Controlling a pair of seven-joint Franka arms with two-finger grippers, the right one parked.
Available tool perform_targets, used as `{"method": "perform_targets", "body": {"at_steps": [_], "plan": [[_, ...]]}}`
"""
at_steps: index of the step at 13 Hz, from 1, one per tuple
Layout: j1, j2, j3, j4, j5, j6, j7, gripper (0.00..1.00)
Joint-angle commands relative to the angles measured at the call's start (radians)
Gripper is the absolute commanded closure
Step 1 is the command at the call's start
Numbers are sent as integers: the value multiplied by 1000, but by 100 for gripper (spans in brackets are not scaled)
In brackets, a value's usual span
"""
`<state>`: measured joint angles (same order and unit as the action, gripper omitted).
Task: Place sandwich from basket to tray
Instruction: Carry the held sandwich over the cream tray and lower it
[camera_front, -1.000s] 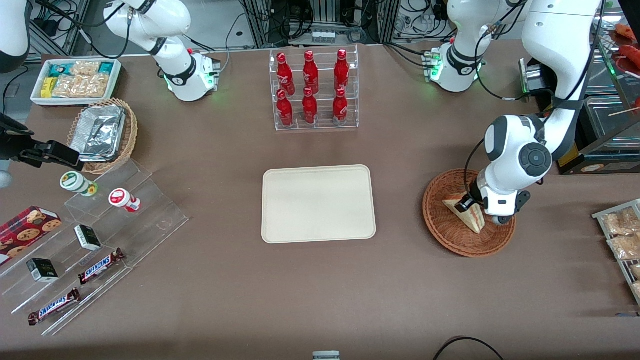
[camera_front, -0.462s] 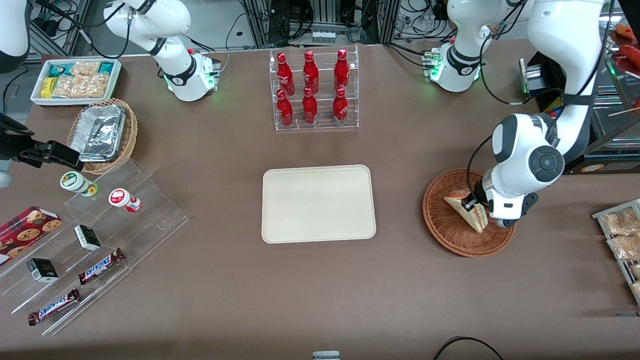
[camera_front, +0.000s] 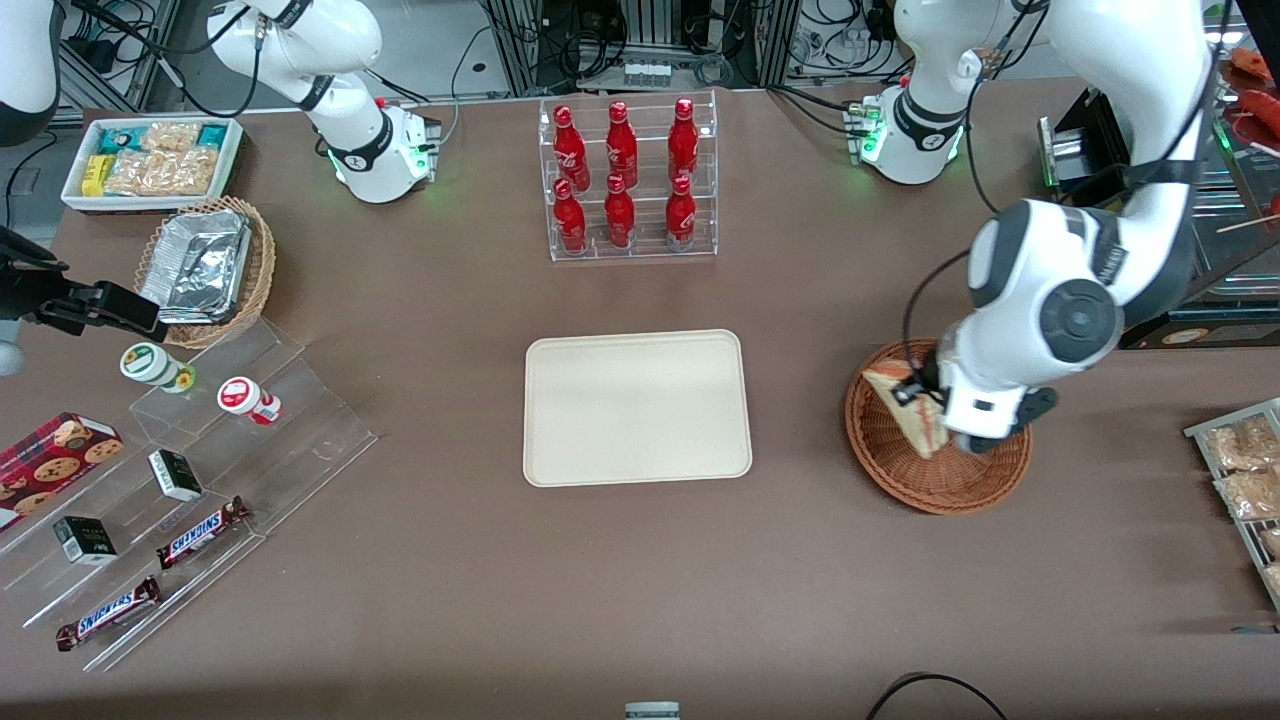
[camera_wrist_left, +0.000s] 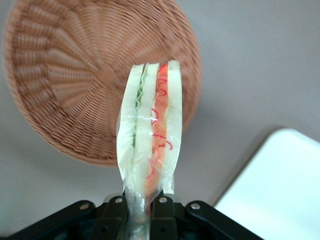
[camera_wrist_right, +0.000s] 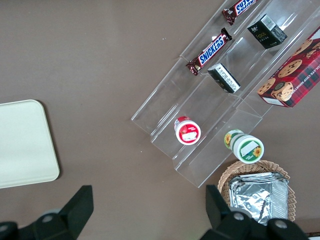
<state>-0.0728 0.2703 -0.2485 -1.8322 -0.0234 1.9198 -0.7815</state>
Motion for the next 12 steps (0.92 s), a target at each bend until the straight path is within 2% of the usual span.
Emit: {"method": "perform_targets", "body": {"at_steps": [1, 5, 9, 10, 12], "plan": [[-94, 58, -18, 59, 2, -8, 8, 100], [-243, 182, -18, 212, 4, -10, -5, 100], [-389, 317, -15, 382, 5, -8, -148, 100], [-424, 355, -12, 425, 22, -5, -182, 100], [-478, 418, -14, 470, 103, 30, -273, 100]]}}
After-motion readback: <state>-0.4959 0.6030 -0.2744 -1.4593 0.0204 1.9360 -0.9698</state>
